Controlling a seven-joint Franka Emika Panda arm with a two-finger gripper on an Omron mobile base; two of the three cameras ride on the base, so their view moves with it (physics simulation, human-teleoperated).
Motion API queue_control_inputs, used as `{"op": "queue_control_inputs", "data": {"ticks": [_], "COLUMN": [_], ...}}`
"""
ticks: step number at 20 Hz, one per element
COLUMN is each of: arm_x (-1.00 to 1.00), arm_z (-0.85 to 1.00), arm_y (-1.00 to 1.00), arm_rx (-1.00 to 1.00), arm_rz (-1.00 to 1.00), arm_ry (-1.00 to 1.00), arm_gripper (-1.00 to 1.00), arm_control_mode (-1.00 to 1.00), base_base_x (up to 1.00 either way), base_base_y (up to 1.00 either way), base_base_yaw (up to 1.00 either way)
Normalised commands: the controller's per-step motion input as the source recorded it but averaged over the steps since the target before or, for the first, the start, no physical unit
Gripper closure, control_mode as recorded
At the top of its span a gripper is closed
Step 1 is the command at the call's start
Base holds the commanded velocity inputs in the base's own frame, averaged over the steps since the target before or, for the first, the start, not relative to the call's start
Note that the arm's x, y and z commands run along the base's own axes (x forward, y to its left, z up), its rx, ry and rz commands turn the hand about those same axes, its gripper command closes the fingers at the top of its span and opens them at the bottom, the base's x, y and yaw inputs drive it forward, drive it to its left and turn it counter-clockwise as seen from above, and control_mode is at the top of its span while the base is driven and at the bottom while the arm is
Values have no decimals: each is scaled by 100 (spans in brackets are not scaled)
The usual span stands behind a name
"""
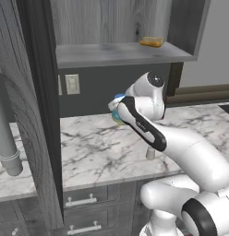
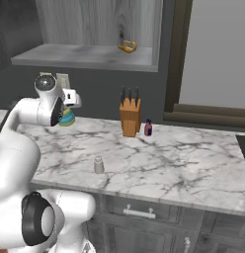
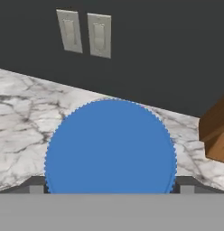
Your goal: Pick the shaker and mayonnaise from the counter and place them in the cabinet.
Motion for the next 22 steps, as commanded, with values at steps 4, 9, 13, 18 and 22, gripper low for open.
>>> {"op": "queue_control_inputs", "data": {"ticks": [4,9,13,18,22], "arm_x": [-3,-1,0,-4,-1], "arm_z": [62,65,63,61,49], "arm_y": [0,0,0,0,0], "arm_rx": [0,0,0,0,0], "arm_rz": [0,0,0,0,0], "arm_ry": [-7,-10,-12,-12,-12], "arm_gripper": [100,100,100,100,100], "arm_control_mode": [-100,-100,-100,-100,-100], "base_base_x": [0,0,0,0,0], "base_base_y": [0,0,0,0,0], "base_base_yaw": [0,0,0,0,0]}}
